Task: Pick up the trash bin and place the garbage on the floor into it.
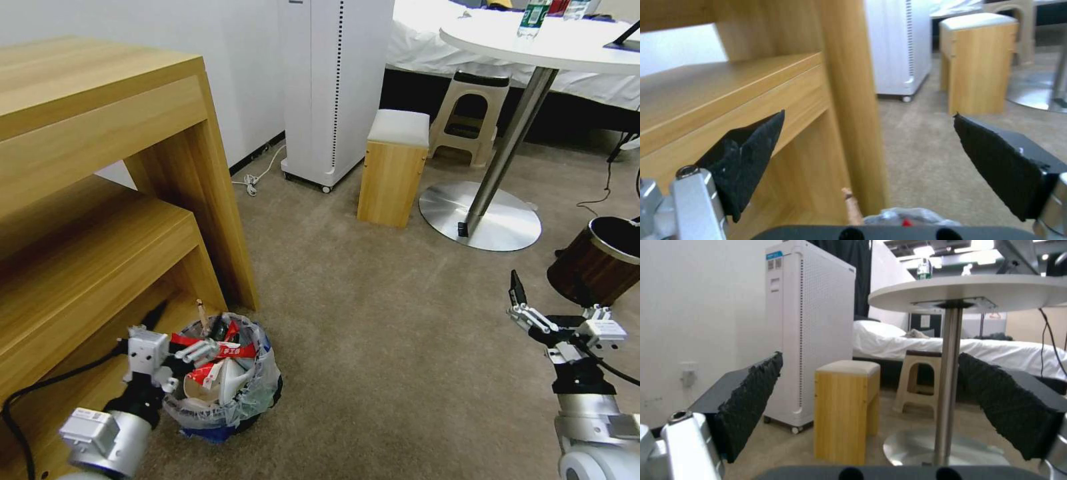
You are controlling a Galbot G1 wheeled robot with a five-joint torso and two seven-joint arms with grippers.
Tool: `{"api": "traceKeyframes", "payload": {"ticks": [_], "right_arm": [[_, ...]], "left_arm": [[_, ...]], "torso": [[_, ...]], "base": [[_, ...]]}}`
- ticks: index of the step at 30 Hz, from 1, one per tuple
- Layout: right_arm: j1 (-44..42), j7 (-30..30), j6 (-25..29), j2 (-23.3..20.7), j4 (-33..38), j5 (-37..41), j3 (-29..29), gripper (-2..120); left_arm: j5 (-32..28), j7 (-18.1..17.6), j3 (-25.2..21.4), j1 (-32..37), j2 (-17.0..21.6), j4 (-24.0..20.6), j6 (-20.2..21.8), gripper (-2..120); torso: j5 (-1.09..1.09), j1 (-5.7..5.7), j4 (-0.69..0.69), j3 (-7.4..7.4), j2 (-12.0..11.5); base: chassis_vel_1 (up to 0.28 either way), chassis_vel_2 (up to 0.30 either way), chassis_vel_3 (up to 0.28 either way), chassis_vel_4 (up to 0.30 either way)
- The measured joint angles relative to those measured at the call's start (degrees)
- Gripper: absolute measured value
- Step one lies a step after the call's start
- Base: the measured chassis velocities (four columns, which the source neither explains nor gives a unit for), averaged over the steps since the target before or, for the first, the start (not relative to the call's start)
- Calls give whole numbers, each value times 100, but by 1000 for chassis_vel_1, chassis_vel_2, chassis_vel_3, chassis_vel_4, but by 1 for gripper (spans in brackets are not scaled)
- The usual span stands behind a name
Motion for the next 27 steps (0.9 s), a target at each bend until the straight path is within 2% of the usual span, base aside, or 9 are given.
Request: {"api": "traceKeyframes", "payload": {"ticks": [8, 11, 15, 25, 26, 27], "right_arm": [[111, -66, 81, 123, -106, -93, 183, 100], [121, -66, 100, 151, -107, -72, 342, 100], [103, -74, 110, 142, -104, 35, 487, 100], [18, -132, 138, 161, -48, 126, 192, 100], [-13, -154, 124, 166, 2, 151, 72, 100], [-13, -154, 124, 166, 2, 151, 72, 100]], "left_arm": [[-164, -70, 0, -154, -104, 213, -82, 100], [-330, -268, -73, -367, -131, 297, -7, 100], [-414, -306, -174, -403, -103, 291, 40, 100], [-320, 216, -14, -225, 29, 132, -60, 100], [-359, 482, 17, -167, 135, 120, -157, 100], [-359, 482, 17, -167, 135, 120, -157, 100]], "torso": [[-1, 0, 0, 0, 0], [-2, 0, -1, 0, 0], [-2, 0, -1, 0, 0], [-1, 0, 0, 0, 0], [-1, 0, -1, 0, 0], [-1, 0, -1, 0, 0]], "base": [[0, 0, 0, 0], [0, 0, 0, 0], [0, 0, 0, 0], [0, 0, 0, 0], [0, 0, 0, 0], [0, 0, 0, 0]]}}
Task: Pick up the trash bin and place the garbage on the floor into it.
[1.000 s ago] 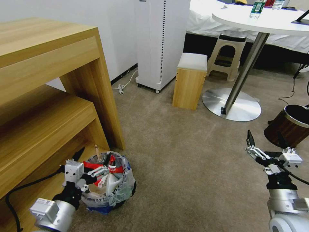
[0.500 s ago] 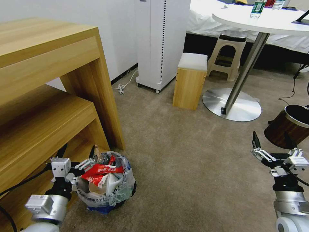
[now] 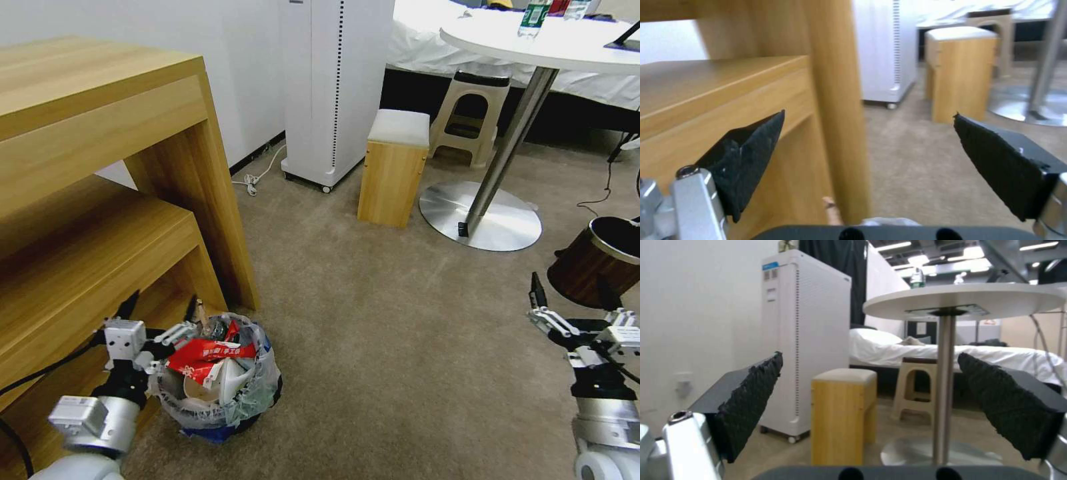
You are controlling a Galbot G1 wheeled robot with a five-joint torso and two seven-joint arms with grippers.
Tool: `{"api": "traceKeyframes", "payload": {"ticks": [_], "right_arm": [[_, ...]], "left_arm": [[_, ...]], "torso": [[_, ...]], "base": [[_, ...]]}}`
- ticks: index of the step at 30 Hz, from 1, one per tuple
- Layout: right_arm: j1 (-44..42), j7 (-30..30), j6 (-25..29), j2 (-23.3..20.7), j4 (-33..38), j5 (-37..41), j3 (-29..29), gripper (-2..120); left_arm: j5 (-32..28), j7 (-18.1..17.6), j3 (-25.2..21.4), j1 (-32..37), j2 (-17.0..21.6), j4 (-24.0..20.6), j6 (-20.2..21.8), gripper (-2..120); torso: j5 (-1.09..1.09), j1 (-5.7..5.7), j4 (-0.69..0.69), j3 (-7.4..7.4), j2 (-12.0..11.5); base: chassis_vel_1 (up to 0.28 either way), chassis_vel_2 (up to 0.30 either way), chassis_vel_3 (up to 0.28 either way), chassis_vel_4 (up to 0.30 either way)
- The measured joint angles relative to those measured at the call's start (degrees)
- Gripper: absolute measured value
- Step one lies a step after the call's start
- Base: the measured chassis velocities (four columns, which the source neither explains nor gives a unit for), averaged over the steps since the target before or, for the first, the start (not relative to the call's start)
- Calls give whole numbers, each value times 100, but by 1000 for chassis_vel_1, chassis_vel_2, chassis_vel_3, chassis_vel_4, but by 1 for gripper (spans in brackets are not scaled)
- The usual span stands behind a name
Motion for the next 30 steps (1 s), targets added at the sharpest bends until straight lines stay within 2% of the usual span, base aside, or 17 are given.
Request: {"api": "traceKeyframes", "payload": {"ticks": [1, 7, 30], "right_arm": [[9, -49, -5, 0, 8, 3, -57, 100], [53, -147, -14, -17, 7, 17, -137, 100], [55, -245, -29, -33, 1, 22, -130, 100]], "left_arm": [[-14, 128, -14, -24, 44, 42, -81, 100], [-77, 274, -58, -113, 93, 117, -151, 100], [-67, 257, -71, -140, 87, 134, -132, 100]], "torso": [[1, 0, 0, 0, 0], [0, 0, 0, 0, 0], [0, 0, 0, 0, 0]], "base": [[0, 0, 0, 0], [0, 0, 0, 0], [0, 0, 0, 0]]}}
